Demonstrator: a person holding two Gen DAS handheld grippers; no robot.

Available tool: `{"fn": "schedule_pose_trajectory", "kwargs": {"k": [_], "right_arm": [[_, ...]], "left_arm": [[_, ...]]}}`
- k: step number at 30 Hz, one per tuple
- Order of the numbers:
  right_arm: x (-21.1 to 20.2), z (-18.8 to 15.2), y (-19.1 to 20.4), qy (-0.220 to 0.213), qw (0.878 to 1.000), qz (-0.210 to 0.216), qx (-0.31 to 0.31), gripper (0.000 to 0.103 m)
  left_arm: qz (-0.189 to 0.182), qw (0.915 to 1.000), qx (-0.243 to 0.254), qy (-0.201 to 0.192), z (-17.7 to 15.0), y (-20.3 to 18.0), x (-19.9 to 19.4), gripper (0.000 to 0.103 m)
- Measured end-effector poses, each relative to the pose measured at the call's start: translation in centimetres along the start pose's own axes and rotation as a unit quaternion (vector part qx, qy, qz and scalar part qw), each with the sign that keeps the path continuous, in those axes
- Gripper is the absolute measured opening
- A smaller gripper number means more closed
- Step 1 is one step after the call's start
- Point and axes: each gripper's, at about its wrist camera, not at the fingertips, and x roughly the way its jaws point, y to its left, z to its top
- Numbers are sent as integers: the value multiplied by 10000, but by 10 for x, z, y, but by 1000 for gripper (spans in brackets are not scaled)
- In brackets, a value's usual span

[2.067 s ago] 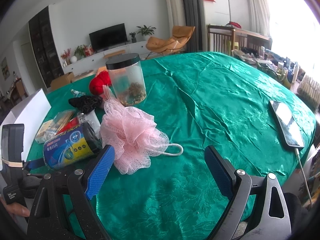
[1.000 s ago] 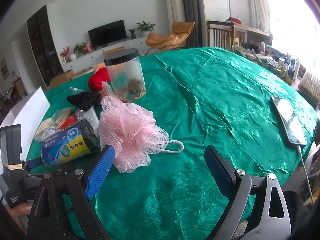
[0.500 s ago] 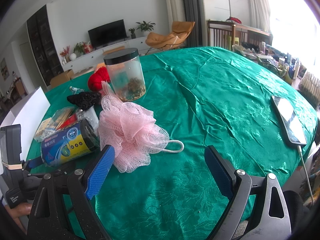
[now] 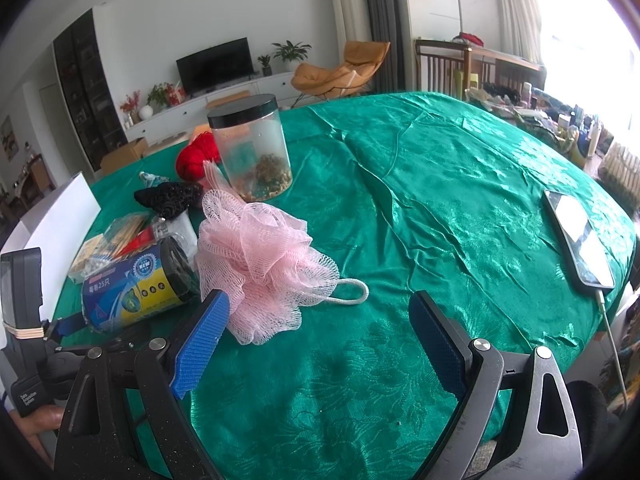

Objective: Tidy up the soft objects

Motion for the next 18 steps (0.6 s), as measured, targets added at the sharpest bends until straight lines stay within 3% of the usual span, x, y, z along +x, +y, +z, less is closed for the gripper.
{"fn": "schedule_pose_trajectory", "kwargs": {"k": [13,18], "right_arm": [[2,-1,-1,41,10000,53,49,93],[3,-6,-43,62,9919,525,1158,93]], "left_arm": [[-3,10000,-1,1,0,0,0,103],[-130,9991,14,409,2,3,-4,103]]}}
